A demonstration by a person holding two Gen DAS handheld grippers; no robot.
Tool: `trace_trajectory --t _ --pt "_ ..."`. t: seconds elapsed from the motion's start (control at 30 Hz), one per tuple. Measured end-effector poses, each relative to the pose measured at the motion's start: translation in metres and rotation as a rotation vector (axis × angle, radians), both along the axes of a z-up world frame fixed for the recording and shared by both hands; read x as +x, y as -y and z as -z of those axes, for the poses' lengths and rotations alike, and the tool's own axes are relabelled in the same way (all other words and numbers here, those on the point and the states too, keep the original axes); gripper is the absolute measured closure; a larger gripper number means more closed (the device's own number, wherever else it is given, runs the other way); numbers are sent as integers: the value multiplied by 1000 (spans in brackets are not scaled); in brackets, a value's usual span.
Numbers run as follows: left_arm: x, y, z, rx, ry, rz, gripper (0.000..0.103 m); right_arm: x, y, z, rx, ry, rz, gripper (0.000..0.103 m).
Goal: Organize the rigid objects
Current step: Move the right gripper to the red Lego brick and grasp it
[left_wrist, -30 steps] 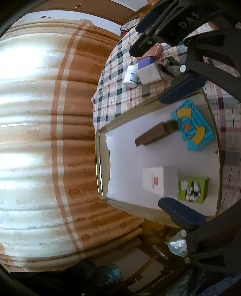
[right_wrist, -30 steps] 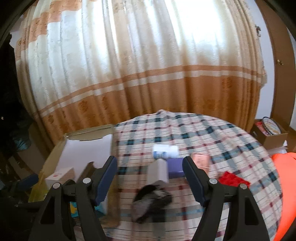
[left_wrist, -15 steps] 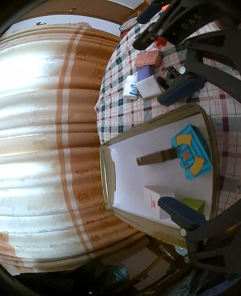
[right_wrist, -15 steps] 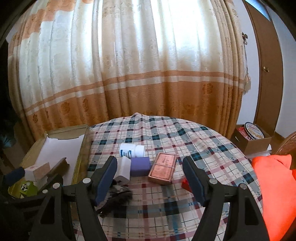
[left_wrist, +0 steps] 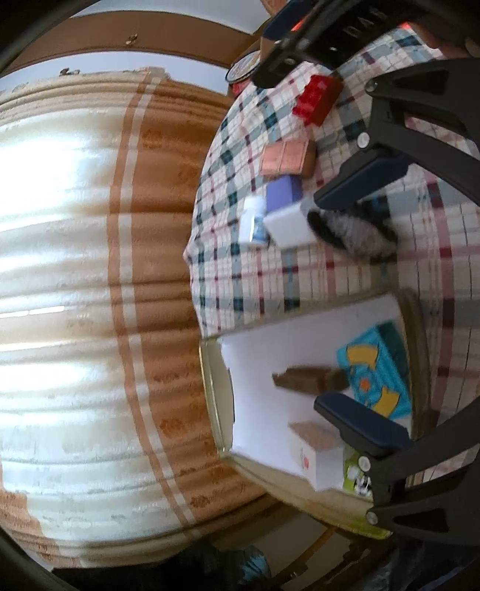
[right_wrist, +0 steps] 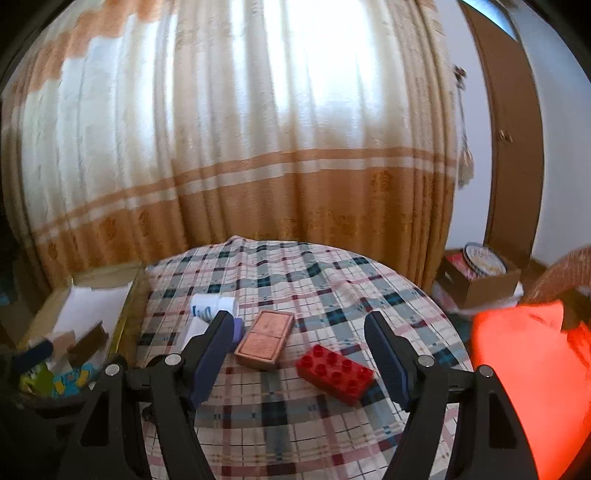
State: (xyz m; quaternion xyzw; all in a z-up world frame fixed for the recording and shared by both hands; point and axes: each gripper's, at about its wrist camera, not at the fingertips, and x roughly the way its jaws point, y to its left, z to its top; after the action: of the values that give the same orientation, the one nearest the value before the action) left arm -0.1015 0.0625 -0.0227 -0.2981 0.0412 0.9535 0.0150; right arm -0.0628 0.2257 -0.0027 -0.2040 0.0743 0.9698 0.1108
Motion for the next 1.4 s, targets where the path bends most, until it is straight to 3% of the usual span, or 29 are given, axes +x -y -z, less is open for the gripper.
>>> trace_trajectory --t 0.13,0.37,0.5,0.63,0.93,1.13,1.27,1.4 --pt "3 -17 2 -11 7 39 3 2 -18 1 16 25 64 28" --pt "4 -41 4 -17 23 91 3 14 -60 7 -51 43 162 28" --pt "6 -54 5 -25 26 120 3 17 -72 16 -10 69 218 28" --pt "7 -63 8 -36 39 138 3 22 -86 22 -76 74 221 28" --pt "12 -73 8 -55 35 161 3 14 -91 29 -127 112 169 28" --pt "11 -75 17 -32 116 172 2 1 -105 41 -241 190 100 28" --pt "10 -70 31 9 205 152 2 -3 -94 39 -198 195 48 28" --pt "13 -74 43 -4 262 157 5 -21 -73 38 -112 269 -68 28"
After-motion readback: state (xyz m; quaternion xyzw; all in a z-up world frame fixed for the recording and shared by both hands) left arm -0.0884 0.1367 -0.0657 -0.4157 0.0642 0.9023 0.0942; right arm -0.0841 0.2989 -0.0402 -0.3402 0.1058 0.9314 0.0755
